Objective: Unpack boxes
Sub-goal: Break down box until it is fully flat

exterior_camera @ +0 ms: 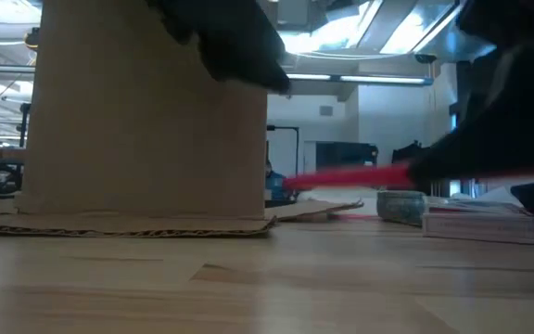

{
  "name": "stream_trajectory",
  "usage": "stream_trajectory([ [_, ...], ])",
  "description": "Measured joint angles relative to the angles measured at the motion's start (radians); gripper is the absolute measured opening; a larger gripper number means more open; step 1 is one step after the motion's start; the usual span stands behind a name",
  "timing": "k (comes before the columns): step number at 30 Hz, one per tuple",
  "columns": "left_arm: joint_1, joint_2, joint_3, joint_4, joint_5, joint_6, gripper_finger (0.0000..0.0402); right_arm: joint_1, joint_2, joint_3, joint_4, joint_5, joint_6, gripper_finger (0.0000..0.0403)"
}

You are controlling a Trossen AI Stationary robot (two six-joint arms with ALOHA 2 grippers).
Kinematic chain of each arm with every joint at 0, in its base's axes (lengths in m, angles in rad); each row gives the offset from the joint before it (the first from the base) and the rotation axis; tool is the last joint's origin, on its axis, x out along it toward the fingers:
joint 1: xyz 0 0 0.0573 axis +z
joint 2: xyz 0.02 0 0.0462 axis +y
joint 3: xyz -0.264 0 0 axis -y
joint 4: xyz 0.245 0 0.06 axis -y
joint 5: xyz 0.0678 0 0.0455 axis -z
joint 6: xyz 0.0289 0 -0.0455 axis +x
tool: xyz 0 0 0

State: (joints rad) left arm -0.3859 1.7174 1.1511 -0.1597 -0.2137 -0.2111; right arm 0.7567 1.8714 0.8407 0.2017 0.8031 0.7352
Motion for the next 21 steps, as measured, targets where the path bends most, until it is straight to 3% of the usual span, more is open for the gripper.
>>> stream_trajectory([
  [11, -0.094, -0.256, 0.000, -0.177, -0.289, 0.013, 0.0219, -0.050, -0.307, 0.047, -0.221, -0.045, -0.124, 0.0133],
  [21, -0.060, -0.451, 0.014, -0.107, -0.380, 0.121, 0.0219, -0.261, -0.530, 0.259, -0.586, -0.140, -0.397, 0.0133],
])
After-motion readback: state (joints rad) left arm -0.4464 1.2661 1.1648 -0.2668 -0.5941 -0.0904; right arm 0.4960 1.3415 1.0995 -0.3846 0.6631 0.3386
